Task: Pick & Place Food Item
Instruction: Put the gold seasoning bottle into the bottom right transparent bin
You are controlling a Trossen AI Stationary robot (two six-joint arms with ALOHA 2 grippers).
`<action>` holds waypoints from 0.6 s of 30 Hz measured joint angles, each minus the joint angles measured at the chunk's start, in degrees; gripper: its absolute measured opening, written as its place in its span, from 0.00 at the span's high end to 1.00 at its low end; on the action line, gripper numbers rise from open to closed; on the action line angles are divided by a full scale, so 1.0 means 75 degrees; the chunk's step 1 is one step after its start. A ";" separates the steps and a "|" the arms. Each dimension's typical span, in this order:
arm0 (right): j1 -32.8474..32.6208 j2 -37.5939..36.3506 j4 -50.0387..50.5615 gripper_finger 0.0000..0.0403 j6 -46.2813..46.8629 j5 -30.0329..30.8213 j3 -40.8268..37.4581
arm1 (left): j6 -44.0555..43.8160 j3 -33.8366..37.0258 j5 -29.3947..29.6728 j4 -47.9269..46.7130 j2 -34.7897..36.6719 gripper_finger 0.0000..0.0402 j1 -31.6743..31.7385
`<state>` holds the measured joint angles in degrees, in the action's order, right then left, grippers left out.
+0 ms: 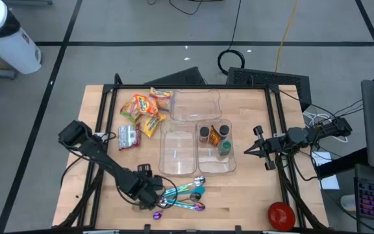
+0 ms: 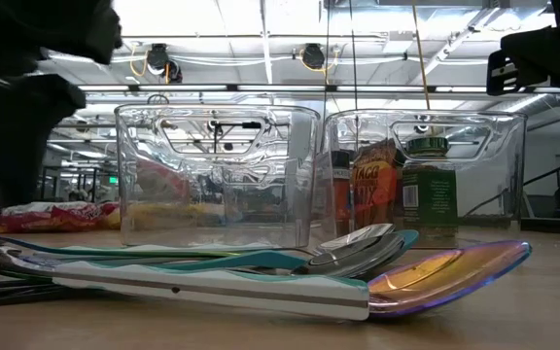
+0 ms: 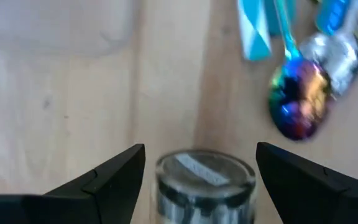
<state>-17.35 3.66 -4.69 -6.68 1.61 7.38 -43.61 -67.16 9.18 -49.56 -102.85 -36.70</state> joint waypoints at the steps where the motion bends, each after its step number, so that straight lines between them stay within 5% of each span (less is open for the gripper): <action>1: 0.0000 0.0000 0.0000 0.99 0.0000 0.0000 0.0000 | -0.0030 0.0000 0.0012 -0.0007 0.0000 0.23 0.0082; 11: -0.0002 0.0003 0.0031 0.99 -0.0003 0.0002 0.0000 | -0.0284 0.0000 -0.1814 -0.0269 0.0006 0.23 0.0777; 18: 0.0000 0.0003 0.0032 0.99 -0.0003 0.0002 0.0000 | -0.0542 0.0006 -0.1326 -0.0510 0.0662 0.23 0.0765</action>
<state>-17.35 3.68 -4.45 -6.70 1.62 7.38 -47.68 -67.11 -0.76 -53.39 -97.89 -30.97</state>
